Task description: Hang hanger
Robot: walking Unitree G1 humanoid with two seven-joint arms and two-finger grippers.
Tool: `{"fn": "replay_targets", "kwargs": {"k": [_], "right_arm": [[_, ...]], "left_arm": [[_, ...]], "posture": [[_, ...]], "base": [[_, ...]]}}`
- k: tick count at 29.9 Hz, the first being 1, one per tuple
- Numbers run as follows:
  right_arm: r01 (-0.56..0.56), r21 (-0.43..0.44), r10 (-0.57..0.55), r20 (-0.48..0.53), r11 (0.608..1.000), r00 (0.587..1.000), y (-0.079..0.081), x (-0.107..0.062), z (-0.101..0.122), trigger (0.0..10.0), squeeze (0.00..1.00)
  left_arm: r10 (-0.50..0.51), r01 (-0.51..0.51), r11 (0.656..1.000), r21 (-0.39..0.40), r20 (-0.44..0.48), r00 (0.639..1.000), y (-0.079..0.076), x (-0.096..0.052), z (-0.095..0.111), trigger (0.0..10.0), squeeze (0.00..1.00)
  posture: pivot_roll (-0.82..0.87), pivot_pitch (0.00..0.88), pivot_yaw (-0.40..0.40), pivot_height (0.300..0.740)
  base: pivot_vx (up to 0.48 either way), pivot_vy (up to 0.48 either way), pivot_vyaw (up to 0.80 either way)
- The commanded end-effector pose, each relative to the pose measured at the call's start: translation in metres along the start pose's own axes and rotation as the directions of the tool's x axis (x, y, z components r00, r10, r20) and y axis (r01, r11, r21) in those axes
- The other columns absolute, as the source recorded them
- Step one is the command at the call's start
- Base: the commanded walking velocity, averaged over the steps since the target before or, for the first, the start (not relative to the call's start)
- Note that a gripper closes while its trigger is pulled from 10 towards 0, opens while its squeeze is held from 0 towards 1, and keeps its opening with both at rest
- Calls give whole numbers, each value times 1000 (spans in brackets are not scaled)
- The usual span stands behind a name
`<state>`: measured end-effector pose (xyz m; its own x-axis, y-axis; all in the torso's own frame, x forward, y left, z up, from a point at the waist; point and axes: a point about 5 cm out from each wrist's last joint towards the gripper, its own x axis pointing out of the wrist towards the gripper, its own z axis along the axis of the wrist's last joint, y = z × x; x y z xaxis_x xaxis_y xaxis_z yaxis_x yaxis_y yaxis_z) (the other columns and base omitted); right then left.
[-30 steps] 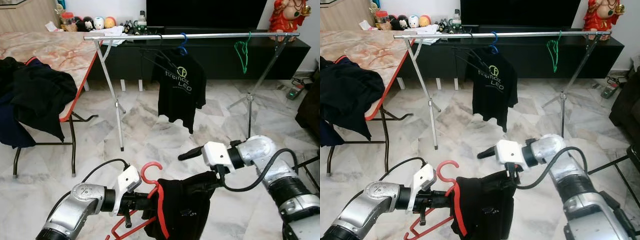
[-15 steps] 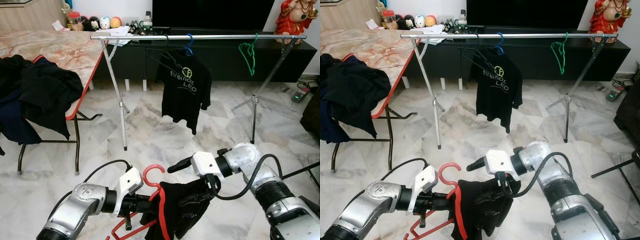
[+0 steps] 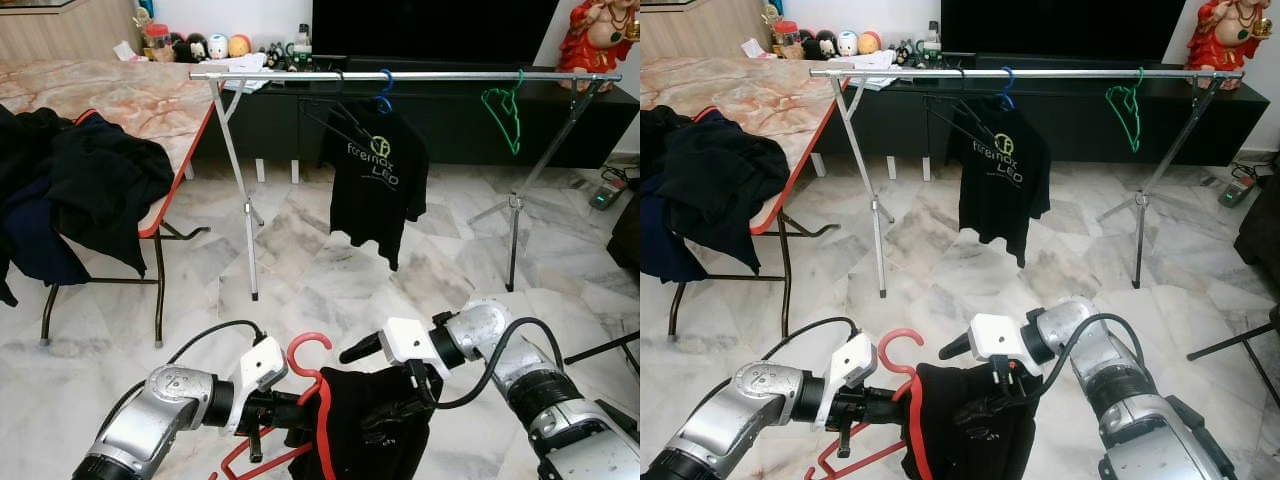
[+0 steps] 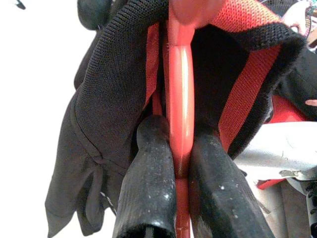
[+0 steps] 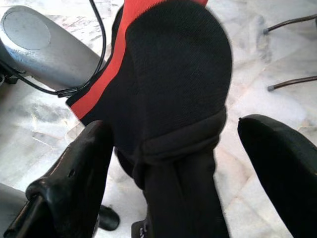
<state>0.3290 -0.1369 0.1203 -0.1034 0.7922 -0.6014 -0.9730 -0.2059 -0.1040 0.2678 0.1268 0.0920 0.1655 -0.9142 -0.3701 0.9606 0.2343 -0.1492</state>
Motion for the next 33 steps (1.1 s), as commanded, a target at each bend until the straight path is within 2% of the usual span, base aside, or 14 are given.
{"fn": "replay_targets", "kwargs": {"k": [1,5,6,7,8,16,33], "right_arm": [[-13,26,12,21,1000,1000,3,5,-3,10000,0],[1,70,-6,72,998,997,1,9,-1,10000,0],[0,78,-7,79,997,997,1,10,-1,8157,0],[2,84,-9,82,996,997,1,10,-1,6784,0],[6,92,-14,89,996,996,0,11,-1,0,0],[-31,111,26,42,993,999,4,13,-6,0,0],[-26,162,16,63,986,998,6,16,-10,0,0]], "left_arm": [[-22,21,998,51,23,999,-1,1,13,10000,0],[-22,20,998,53,27,999,-1,2,14,10000,0],[-21,20,998,53,28,999,-1,2,15,10000,0],[-21,19,998,53,29,999,-1,2,15,10000,0],[-20,18,998,53,30,999,-1,2,15,10000,0],[-15,13,999,52,37,999,0,3,16,10000,0],[-3,1,999,48,50,999,1,4,18,10000,0]], "posture": [[59,86,-18,740],[64,92,-19,740],[66,94,-20,740],[66,94,-20,740],[68,95,-21,740],[65,99,-25,740],[70,102,-31,740]], "base": [[0,0,0],[0,0,0],[0,0,0],[0,0,0],[0,0,0],[0,0,0],[0,0,0]]}}
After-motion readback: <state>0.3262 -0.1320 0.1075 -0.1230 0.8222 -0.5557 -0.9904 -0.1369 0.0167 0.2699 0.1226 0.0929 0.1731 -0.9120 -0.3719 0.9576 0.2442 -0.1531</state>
